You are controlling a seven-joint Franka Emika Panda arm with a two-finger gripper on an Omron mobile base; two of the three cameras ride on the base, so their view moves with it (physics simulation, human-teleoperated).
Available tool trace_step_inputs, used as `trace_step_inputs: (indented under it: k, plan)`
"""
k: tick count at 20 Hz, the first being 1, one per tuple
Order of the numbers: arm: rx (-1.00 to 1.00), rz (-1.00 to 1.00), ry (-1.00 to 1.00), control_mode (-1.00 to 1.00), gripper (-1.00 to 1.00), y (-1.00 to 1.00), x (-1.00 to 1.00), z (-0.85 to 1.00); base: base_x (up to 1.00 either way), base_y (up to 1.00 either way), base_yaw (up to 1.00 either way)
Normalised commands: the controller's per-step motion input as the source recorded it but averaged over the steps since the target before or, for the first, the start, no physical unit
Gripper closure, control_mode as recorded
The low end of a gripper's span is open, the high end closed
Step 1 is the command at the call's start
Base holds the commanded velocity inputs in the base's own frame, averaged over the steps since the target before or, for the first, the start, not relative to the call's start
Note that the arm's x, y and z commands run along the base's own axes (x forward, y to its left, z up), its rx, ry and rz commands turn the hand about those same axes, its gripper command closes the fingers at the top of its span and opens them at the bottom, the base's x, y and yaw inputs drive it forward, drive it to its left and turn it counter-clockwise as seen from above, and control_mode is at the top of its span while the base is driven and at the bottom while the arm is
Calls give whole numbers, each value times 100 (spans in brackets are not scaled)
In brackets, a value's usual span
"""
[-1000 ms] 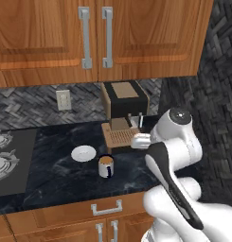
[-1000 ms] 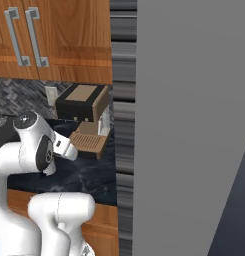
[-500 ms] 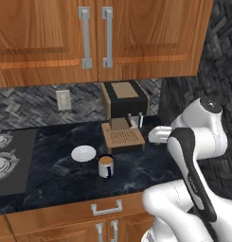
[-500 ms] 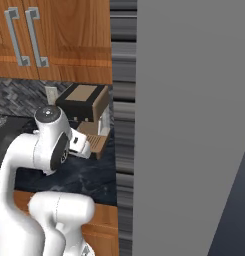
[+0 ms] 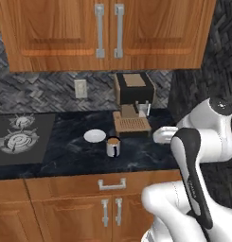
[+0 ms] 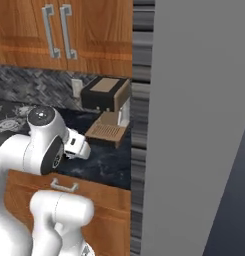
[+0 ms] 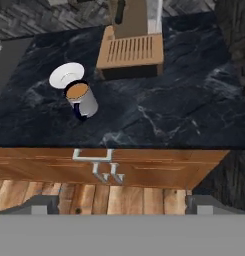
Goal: Take a sugar cube from the saucer and place it inside the coffee. Then, grab milk from the fridge and place it next to the coffee on the counter to sweeten the coffee.
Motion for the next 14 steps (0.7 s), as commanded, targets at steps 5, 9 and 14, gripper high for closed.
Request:
trace_step_inputs:
  k: [5, 9, 14]
  plan:
    - [0, 0, 0, 100, -100, 0, 0, 0, -40, 29, 88]
    - [0, 0, 0, 100, -100, 0, 0, 0, -23, 25, 100]
    - [0, 0, 0, 100, -100, 0, 0, 0, -18, 23, 100]
